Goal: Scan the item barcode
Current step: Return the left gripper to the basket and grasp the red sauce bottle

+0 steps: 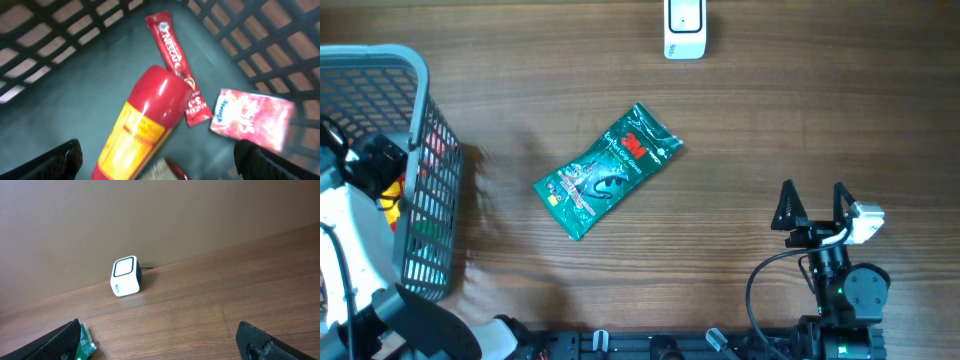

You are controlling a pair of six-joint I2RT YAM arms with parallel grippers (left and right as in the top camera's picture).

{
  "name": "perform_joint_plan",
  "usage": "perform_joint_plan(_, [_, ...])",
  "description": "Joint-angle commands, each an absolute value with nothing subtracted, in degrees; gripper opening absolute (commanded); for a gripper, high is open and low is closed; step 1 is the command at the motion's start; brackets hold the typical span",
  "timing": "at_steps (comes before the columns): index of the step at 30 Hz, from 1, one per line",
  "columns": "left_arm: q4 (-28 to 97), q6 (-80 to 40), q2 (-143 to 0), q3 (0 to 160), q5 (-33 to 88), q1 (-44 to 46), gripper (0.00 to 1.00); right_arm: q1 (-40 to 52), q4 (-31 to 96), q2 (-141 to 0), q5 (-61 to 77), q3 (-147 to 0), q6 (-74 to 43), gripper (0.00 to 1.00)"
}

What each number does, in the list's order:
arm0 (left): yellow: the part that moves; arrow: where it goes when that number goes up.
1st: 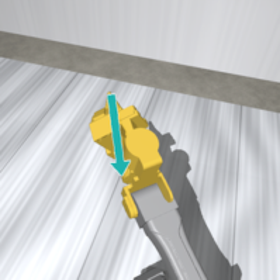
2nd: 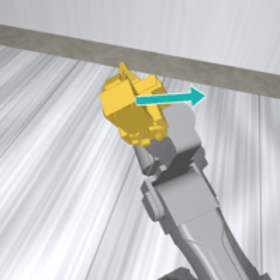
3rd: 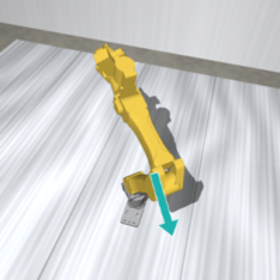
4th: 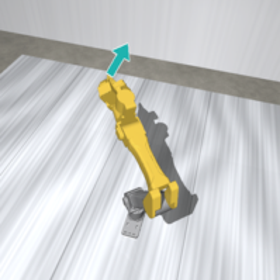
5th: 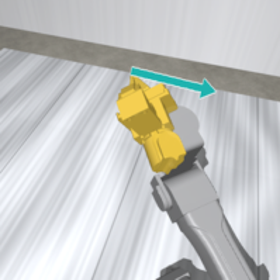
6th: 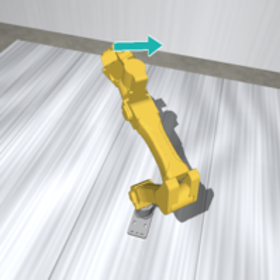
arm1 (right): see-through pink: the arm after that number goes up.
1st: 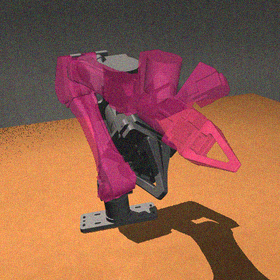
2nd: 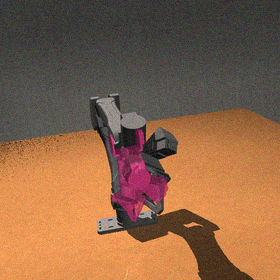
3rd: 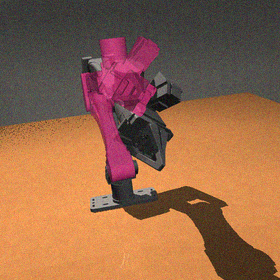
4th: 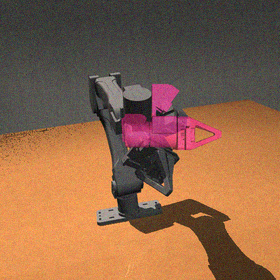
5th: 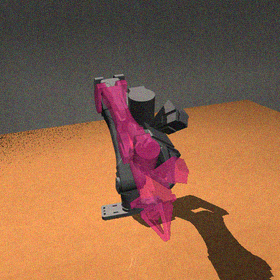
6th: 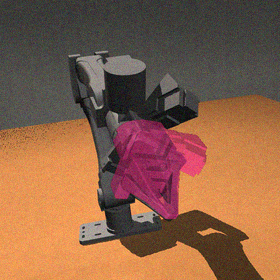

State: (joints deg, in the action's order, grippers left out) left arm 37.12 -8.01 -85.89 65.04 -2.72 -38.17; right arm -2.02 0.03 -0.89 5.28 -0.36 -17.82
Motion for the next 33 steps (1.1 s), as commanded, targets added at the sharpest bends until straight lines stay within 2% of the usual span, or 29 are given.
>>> perform_joint_plan(1, [32.8,-2.1,-88.1,61.7,-3.5,-38.4,1.0,-1.7,-0.1,-0.3,4.4,-0.3,-18.2,1.0])
perform_joint_plan(13, [26.5,1.2,-102.4,61.2,-3.5,-38.4,0.99,-1.7,-0.1,-0.3,4.4,-0.3,-18.2,1.0])
perform_joint_plan(15, [26.7,1.1,-104.5,61.2,-3.5,-38.4,0.93,-1.7,-0.1,-0.3,4.4,-0.3,-18.2,0.99])
perform_joint_plan(18, [27.7,0.6,-105.9,61.2,-3.5,-38.4,0.68,-1.7,-0.1,-0.3,4.4,-0.3,-18.2,1.0])
perform_joint_plan(24, [28.2,-1.3,-103.8,63.7,-4.6,-38.5,0.47,-1.7,-0.1,-0.3,4.4,-0.3,-18.2,1.0])
perform_joint_plan(28, [28.8,-3.7,-100.0,66.6,-4.3,-38.5,0.48,-1.7,-0.1,-0.3,4.4,-0.3,-18.2,1.0])
perform_joint_plan(33, [29.1,-3.4,-93.6,68.9,-4.2,-38.5,0.54,-1.7,-0.1,-0.3,4.4,-0.3,-18.2,1.0])
